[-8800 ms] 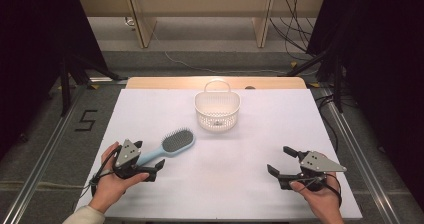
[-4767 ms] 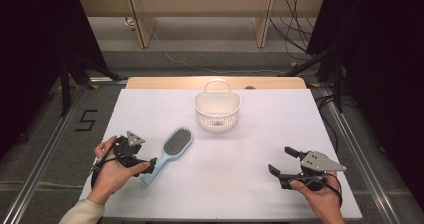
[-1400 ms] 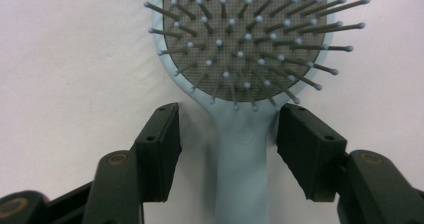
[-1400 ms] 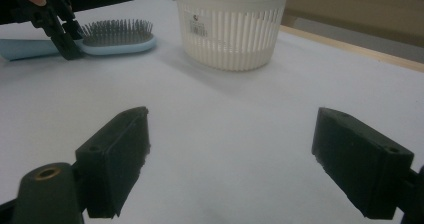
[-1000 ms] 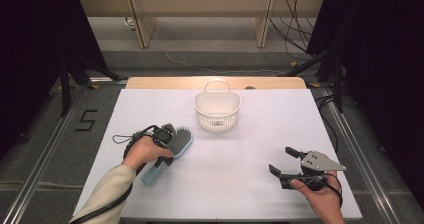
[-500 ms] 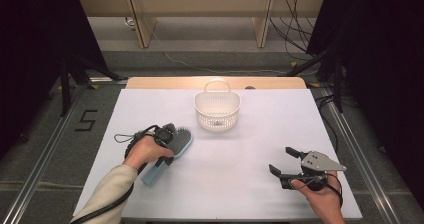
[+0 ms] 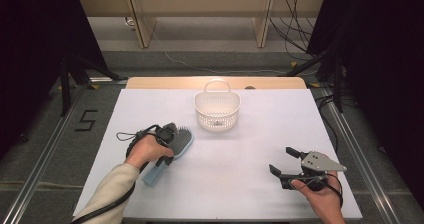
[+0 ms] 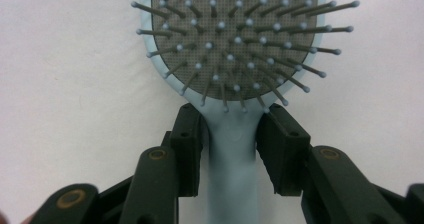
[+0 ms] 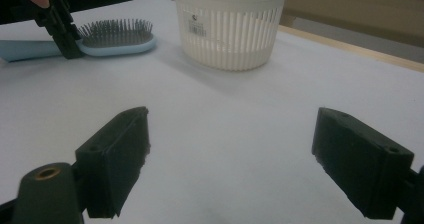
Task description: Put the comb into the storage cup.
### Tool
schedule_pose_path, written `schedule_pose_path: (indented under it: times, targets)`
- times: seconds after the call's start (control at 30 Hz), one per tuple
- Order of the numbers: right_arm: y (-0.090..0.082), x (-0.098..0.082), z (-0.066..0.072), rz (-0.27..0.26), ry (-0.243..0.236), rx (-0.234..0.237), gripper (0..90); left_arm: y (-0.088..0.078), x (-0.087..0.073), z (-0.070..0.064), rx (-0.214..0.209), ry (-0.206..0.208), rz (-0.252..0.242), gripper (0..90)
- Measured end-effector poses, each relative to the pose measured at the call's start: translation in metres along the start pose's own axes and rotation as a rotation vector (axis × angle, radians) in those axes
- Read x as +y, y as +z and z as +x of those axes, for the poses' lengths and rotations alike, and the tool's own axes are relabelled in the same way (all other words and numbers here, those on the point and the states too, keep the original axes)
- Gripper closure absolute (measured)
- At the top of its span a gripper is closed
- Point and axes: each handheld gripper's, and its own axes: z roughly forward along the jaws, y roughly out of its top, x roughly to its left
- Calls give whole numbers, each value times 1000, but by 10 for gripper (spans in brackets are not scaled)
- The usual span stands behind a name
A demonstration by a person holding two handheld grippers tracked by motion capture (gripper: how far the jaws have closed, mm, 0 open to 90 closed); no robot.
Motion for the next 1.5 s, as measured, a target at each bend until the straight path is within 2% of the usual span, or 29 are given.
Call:
schedule_pose_path:
  times: [0.43,0.73,1.5]
  targets:
    - [0,0,0,0,1,1,160,0,0,-2,-2,-18,2,687]
    - [0,0,0,-2,-1,0,161,0,0,-3,1,-22,-1,691]
    - [-1,0,0,0,-2,1,161,0,-3,-3,3,-5,-31,695]
